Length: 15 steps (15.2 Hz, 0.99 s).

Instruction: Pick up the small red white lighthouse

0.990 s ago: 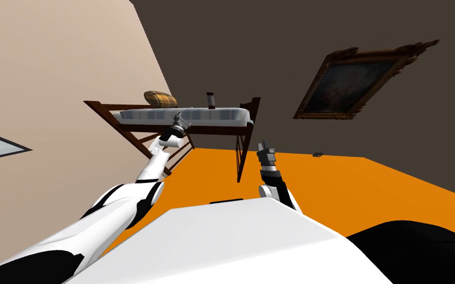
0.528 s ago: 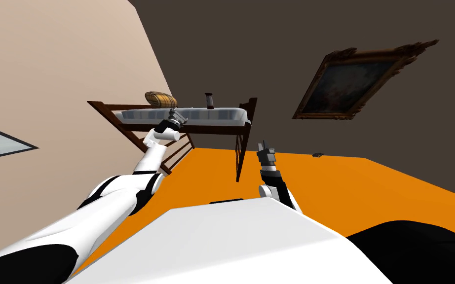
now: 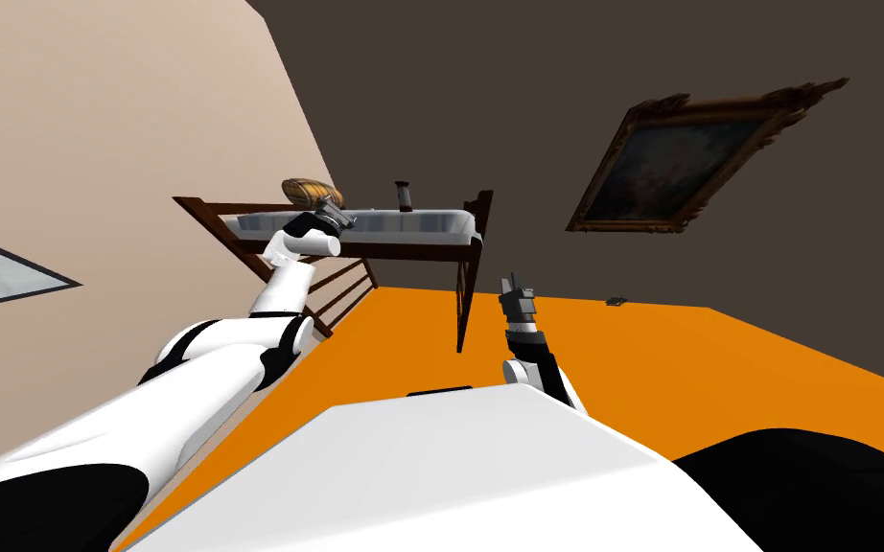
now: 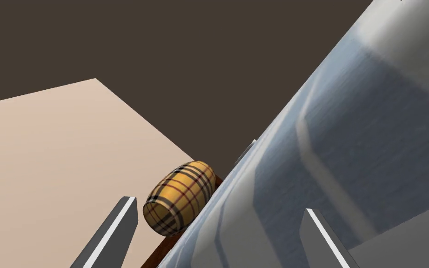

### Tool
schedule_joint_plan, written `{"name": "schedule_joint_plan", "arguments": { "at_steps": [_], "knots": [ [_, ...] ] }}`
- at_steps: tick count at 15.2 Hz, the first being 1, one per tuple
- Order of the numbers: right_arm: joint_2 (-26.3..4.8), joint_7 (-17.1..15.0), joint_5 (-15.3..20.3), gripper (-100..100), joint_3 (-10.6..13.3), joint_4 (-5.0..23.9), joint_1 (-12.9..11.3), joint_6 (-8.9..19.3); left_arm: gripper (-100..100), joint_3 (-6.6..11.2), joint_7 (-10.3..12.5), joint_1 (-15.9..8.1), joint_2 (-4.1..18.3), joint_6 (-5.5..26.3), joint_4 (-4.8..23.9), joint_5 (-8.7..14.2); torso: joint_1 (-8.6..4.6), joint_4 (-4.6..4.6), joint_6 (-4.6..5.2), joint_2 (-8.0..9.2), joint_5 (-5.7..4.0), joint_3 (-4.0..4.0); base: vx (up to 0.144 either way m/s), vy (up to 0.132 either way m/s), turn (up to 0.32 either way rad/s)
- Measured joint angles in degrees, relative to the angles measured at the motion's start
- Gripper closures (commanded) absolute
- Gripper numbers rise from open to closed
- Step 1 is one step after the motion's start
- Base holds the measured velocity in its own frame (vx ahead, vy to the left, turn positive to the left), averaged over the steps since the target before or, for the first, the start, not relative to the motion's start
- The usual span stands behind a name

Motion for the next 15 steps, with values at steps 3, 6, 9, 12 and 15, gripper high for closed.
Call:
{"name": "schedule_joint_plan", "arguments": {
  "at_steps": [3, 6, 9, 12, 15],
  "knots": [
    [0.0, 0.0, 0.0, 0, 0.0, 0.0, 0.0, 0.0, -100, 0.24, 1.8, -3.7, 1.7, 2.2, 3.4, 1.0, -0.02, 0.00, -0.01, 0.00, 0.00, 0.00, -0.015, -0.053, 0.008],
    [0.0, 0.0, 0.0, 0, 0.0, 0.0, 0.0, 0.0, -100, 0.61, 3.3, -7.0, 2.6, 4.2, 5.8, 1.4, -0.04, -0.02, -0.01, -0.04, 0.01, -0.03, -0.008, -0.062, -0.002],
    [0.0, 0.0, 0.0, 0, 0.0, 0.0, 0.0, 0.0, -100, 0.73, 4.6, -10.4, 3.6, 5.7, 8.8, 1.9, 0.01, -0.03, -0.02, -0.10, 0.02, -0.06, 0.006, -0.053, -0.008],
    [0.0, 0.0, 0.0, 0, 0.0, 0.0, 0.0, 0.0, -100, 0.92, 5.9, -13.8, 4.5, 7.4, 11.6, 2.4, 0.02, -0.03, -0.01, -0.10, 0.01, -0.07, 0.005, -0.050, -0.005],
    [0.0, 0.0, 0.0, 0, 0.0, 0.0, 0.0, 0.0, -100, 1.34, 7.8, -17.1, 5.4, 9.9, 14.0, 2.7, -0.05, -0.04, -0.01, -0.14, 0.00, -0.09, 0.013, -0.059, -0.005]
  ]
}}
